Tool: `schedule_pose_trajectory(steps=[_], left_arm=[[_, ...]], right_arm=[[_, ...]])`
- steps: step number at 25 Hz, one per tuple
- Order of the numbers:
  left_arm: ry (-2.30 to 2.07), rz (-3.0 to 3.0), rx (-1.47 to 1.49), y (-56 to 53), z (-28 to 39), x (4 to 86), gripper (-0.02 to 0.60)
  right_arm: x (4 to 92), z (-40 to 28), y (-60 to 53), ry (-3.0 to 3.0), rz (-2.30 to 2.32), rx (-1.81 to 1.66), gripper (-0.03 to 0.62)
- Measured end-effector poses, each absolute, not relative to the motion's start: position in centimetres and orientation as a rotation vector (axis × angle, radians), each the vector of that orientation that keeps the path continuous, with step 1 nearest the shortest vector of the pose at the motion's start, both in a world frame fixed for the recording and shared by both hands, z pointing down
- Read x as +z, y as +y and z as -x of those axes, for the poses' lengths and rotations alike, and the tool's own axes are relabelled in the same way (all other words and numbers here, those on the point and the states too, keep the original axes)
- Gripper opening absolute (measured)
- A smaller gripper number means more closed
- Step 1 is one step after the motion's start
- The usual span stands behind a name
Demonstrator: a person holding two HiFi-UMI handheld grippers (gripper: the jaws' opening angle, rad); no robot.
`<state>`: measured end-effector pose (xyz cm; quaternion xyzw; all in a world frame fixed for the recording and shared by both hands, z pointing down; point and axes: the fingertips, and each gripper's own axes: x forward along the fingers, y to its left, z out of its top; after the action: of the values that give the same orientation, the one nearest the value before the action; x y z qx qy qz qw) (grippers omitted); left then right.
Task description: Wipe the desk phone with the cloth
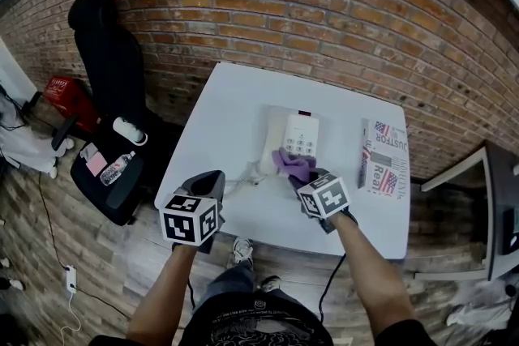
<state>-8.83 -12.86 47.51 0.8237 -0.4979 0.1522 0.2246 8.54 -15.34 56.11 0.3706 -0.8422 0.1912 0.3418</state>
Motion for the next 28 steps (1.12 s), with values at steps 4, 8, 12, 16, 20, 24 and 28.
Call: schedule_pose_trajectory(steps=[4,8,12,16,20,24,28], left_arm=[[-1.380,-2.267,0.418,-12.1,8.9,47.5,0.005],[-1.380,-2.266,0.416,-11.5,8.9,47.6,0.005],[-1.381,-2.267,0.412,-11.2,9.0,47.6,0.005],[-1.380,-2.271,0.406,-11.6,9.1,47.4,0.005],[-1.374,-2.275,0.401,-12.4,8.9,47.3,0.005],[-1.369,-2.277,0.399,-13.4,8.9,47.2,0.005],[-1.367,-2.275,0.398,-14.9,8.9,47.2,0.005]], right_arm=[[56.4,-8.4,-14.2,-2.186,-0.938,0.504,0.044],[56.4,-8.6,-13.3,-2.179,-0.924,0.494,0.044],[55.3,-9.1,-12.8,-2.172,-0.911,0.437,0.044],[52.9,-9.8,-13.3,-2.175,-0.905,0.339,0.044],[49.9,-10.7,-15.2,-2.198,-0.939,0.294,0.044],[46.9,-11.2,-17.8,-2.211,-0.974,0.243,0.044],[45.0,-11.3,-20.5,-2.211,-0.987,0.199,0.044]])
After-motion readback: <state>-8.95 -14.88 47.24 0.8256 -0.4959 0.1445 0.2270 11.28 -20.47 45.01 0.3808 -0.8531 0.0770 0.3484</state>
